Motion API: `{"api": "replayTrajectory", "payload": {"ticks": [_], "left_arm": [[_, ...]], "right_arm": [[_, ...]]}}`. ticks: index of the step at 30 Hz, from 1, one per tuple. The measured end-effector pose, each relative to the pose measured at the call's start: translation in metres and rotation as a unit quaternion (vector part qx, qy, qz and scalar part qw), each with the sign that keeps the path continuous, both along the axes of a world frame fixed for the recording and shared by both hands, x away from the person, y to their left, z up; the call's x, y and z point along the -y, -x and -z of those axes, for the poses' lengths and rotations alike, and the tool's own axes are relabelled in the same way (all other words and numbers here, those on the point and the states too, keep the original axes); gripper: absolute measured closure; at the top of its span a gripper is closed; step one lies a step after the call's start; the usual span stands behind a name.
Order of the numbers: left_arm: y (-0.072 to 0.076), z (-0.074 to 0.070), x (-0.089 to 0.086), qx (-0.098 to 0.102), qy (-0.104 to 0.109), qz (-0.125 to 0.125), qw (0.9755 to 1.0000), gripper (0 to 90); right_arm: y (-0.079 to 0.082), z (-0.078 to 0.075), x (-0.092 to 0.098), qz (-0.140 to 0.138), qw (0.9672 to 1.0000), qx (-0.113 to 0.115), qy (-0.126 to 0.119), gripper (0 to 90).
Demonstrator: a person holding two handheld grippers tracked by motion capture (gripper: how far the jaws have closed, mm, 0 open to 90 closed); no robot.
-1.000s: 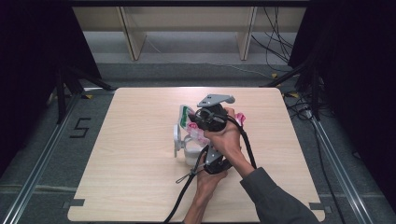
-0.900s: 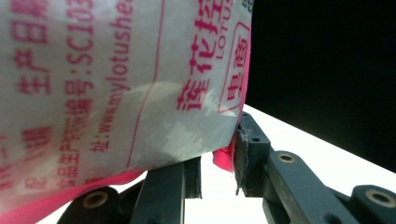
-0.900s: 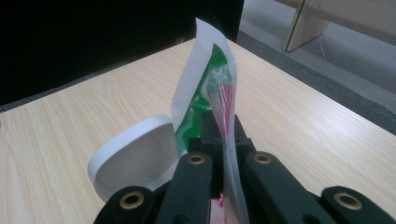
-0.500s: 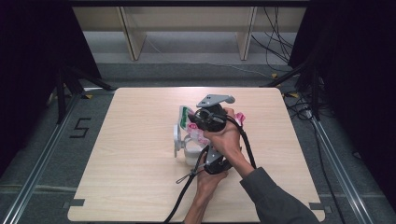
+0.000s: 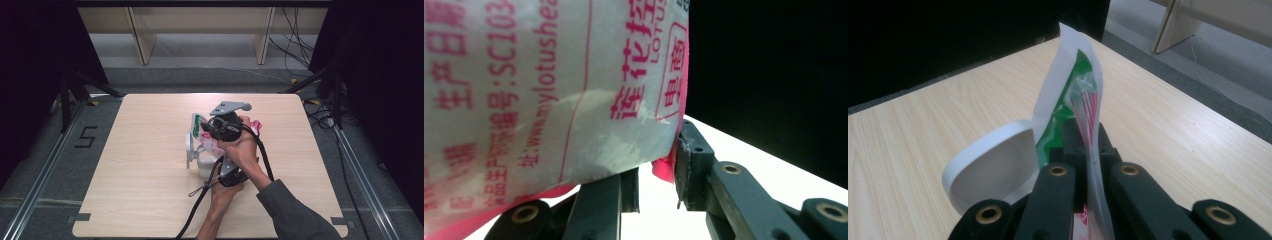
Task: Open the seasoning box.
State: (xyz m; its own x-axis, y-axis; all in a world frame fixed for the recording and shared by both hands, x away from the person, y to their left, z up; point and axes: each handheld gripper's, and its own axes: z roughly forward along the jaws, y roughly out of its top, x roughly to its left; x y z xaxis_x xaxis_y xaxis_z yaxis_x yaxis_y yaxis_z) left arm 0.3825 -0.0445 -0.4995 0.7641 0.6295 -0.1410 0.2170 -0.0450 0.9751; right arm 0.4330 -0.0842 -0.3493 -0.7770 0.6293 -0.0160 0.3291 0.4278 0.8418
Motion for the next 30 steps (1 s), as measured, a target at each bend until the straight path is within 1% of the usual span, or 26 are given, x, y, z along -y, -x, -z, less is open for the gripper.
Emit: {"api": "replayTrajectory", "payload": {"ticks": [1, 2, 4, 5, 6, 7, 9, 10, 11, 12, 13, 14, 15, 16, 17, 19, 20, 21, 22, 23, 25, 26, 27, 28, 29, 30], "left_arm": [[-0.0008, 0.0000, 0.0001, 0.008, -0.003, -0.001, 1.0000, 73.8], [0.0004, -0.0002, 0.0001, 0.001, -0.003, -0.002, 1.0000, 73.8], [0.0017, 0.0002, 0.0048, -0.009, 0.038, -0.024, 0.9989, 73.8], [0.0010, 0.0003, 0.0051, -0.008, 0.041, -0.016, 0.9990, 73.8], [-0.0010, 0.0000, 0.0019, 0.005, 0.017, -0.007, 0.9998, 73.8], [-0.0014, 0.0004, 0.0010, 0.009, 0.004, -0.004, 0.9999, 73.8], [-0.0017, 0.0006, 0.0015, 0.009, 0.006, -0.006, 0.9999, 73.8], [-0.0006, 0.0006, 0.0031, 0.000, 0.022, -0.008, 0.9997, 73.8], [0.0009, 0.0009, 0.0043, -0.010, 0.034, -0.018, 0.9992, 73.9], [-0.0009, 0.0006, 0.0030, 0.003, 0.022, -0.008, 0.9997, 73.8], [-0.0018, 0.0005, 0.0003, 0.013, -0.007, 0.001, 0.9999, 73.8], [-0.0013, -0.0001, 0.0018, 0.006, 0.014, -0.004, 0.9999, 73.8], [-0.0010, 0.0001, 0.0028, 0.004, 0.024, -0.010, 0.9997, 73.8], [-0.0014, 0.0006, 0.0019, 0.008, 0.012, -0.010, 0.9998, 73.8], [-0.0018, 0.0003, -0.0007, 0.012, -0.009, 0.002, 0.9999, 73.8], [-0.0011, -0.0003, -0.0004, 0.008, -0.005, 0.002, 1.0000, 73.8], [0.0009, 0.0000, 0.0033, -0.006, 0.025, -0.014, 0.9996, 73.8], [0.0017, 0.0002, 0.0054, -0.010, 0.041, -0.023, 0.9988, 73.8], [0.0017, 0.0004, 0.0049, -0.009, 0.037, -0.021, 0.9991, 73.8], [0.0010, 0.0001, 0.0009, -0.004, 0.006, -0.009, 0.9999, 73.9], [0.0008, -0.0001, 0.0011, -0.004, 0.006, -0.009, 0.9999, 73.9], [0.0000, 0.0002, 0.0034, 0.000, 0.022, -0.005, 0.9998, 73.8], [-0.0008, 0.0002, 0.0030, 0.006, 0.023, -0.009, 0.9997, 73.8], [0.0012, 0.0006, 0.0045, -0.007, 0.034, -0.020, 0.9992, 73.9], [0.0010, -0.0002, 0.0007, -0.005, 0.006, -0.009, 0.9999, 73.9], [0.0011, -0.0003, 0.0010, -0.005, 0.009, -0.009, 0.9999, 73.8]], "right_arm": [[-0.0007, 0.0004, 0.0003, -0.001, 1.0000, 0.001, 0.004, 90.0], [-0.0009, 0.0014, -0.0003, 0.001, 1.0000, -0.002, -0.002, 90.0], [-0.0001, 0.0002, 0.0002, -0.001, 1.0000, 0.000, -0.003, 90.0], [-0.0003, 0.0000, 0.0007, 0.000, 1.0000, 0.000, -0.003, 90.0], [-0.0001, 0.0004, 0.0006, -0.001, 1.0000, 0.001, -0.002, 90.0], [-0.0005, 0.0023, -0.0005, -0.001, 0.9999, 0.010, -0.002, 90.0], [-0.0010, 0.0024, -0.0003, -0.001, 1.0000, 0.009, -0.001, 90.0], [-0.0013, 0.0012, 0.0011, -0.004, 1.0000, 0.002, -0.001, 90.0], [-0.0018, 0.0013, 0.0016, -0.005, 1.0000, 0.006, -0.001, 90.0], [-0.0020, 0.0017, 0.0016, -0.005, 1.0000, 0.006, -0.001, 90.0], [-0.0017, 0.0026, 0.0007, -0.004, 1.0000, 0.007, 0.000, 90.0], [-0.0007, 0.0027, -0.0003, 0.003, 1.0000, 0.007, -0.003, 90.0], [-0.0014, 0.0023, -0.0003, 0.000, 0.9999, 0.010, -0.002, 90.0], [-0.0013, 0.0023, -0.0003, -0.001, 1.0000, 0.009, -0.003, 90.0], [-0.0012, 0.0022, -0.0002, -0.001, 1.0000, 0.006, -0.003, 90.0], [-0.0010, 0.0014, 0.0004, 0.000, 1.0000, 0.001, -0.001, 90.0], [-0.0004, 0.0012, 0.0002, 0.002, 1.0000, -0.002, -0.002, 90.0], [-0.0002, 0.0006, 0.0007, 0.003, 1.0000, -0.001, 0.001, 90.0], [-0.0001, 0.0004, 0.0009, 0.002, 1.0000, 0.000, 0.001, 90.0], [-0.0003, 0.0004, 0.0012, 0.001, 1.0000, 0.000, 0.001, 90.0], [-0.0008, 0.0011, 0.0011, 0.000, 1.0000, -0.001, -0.003, 90.0], [-0.0004, 0.0013, 0.0008, 0.001, 1.0000, -0.001, -0.002, 90.0], [-0.0011, 0.0017, 0.0004, -0.002, 1.0000, 0.009, 0.001, 90.0], [-0.0014, 0.0021, -0.0001, -0.004, 0.9999, 0.010, -0.002, 90.0], [-0.0010, 0.0009, 0.0011, -0.004, 1.0000, 0.004, 0.003, 90.0], [-0.0015, 0.0014, 0.0009, -0.005, 1.0000, 0.005, 0.000, 90.0]]}}
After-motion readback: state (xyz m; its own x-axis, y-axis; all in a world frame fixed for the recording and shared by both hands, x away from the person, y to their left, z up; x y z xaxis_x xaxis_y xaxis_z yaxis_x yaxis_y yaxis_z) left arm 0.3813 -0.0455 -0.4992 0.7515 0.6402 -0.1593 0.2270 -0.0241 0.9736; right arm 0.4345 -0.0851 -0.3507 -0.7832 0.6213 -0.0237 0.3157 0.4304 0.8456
